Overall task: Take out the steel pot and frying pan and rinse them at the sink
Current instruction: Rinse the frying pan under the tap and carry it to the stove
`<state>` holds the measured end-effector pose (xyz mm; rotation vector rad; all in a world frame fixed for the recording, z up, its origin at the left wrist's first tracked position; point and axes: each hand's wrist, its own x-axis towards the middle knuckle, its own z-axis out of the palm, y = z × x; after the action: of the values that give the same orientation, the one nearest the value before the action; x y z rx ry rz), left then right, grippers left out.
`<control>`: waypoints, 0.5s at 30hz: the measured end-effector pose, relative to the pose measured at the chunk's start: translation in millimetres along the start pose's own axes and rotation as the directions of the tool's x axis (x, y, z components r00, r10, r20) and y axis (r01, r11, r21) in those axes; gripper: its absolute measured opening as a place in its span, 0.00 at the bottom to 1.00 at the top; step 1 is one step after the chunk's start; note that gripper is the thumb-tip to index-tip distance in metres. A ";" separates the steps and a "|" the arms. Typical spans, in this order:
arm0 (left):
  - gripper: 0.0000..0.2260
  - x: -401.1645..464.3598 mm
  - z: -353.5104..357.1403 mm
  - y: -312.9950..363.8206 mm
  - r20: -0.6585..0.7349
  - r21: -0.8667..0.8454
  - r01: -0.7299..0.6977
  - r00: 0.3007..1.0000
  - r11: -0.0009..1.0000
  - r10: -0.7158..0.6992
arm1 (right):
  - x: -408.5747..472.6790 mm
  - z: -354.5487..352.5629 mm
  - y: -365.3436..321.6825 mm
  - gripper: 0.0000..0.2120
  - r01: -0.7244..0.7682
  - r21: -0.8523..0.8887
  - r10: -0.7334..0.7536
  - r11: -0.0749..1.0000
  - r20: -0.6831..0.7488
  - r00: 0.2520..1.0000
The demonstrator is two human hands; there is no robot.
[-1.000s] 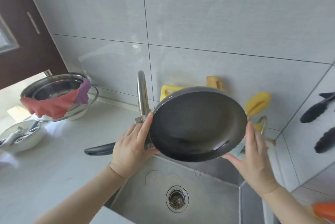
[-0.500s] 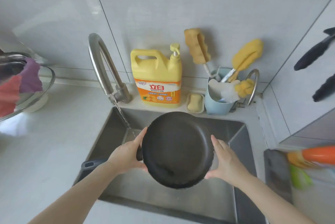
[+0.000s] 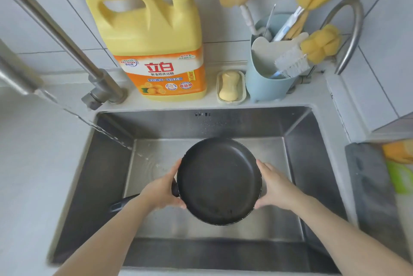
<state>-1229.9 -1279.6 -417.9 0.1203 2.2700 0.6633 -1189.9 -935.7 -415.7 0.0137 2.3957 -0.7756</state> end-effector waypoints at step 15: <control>0.63 41.8 50.7 -18.3 -0.010 0.092 -0.023 1.000 0.995 0.024 | 21.0 34.7 32.3 0.64 -0.048 -0.149 0.042 0.988 -0.040 0.998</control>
<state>-1222.3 -1262.1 -483.5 0.1880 2.3136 0.5725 -1181.6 -931.1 -466.7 0.0211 2.4736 -0.5773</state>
